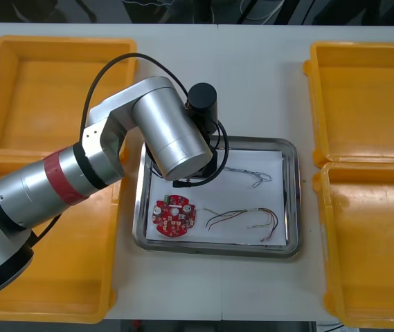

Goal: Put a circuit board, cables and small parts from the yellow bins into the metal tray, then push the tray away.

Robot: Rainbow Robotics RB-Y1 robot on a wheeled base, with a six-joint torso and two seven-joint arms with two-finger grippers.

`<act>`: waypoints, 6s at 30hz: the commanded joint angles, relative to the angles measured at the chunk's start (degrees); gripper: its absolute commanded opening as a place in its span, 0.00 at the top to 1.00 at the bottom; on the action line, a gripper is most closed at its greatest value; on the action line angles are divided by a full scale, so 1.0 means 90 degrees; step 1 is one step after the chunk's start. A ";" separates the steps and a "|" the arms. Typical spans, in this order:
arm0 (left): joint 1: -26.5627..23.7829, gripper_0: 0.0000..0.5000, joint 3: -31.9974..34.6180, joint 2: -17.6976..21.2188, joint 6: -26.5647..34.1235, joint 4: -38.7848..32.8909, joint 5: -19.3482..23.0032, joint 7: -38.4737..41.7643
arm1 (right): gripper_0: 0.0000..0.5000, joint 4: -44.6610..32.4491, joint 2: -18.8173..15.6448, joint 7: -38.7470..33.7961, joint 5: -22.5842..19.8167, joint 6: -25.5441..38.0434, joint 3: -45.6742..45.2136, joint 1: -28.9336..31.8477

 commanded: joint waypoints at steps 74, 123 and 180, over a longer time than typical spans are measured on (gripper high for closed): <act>-0.0271 0.00 0.2003 0.2657 0.2258 -0.2552 0.2688 -0.0250 | 0.00 -0.0914 -0.1791 -0.0391 -0.2640 -0.0007 0.4043 -0.2842; 0.4504 0.00 0.6925 0.3428 0.2430 -0.4134 0.2923 -0.3316 | 0.00 -0.0123 0.0533 0.1338 0.1266 -0.1550 1.0459 -0.4365; 0.4631 0.00 0.7052 0.3350 0.2430 -0.4134 0.2708 -0.3463 | 0.00 0.0590 0.1119 0.1201 0.2438 -0.1979 1.0468 -0.3379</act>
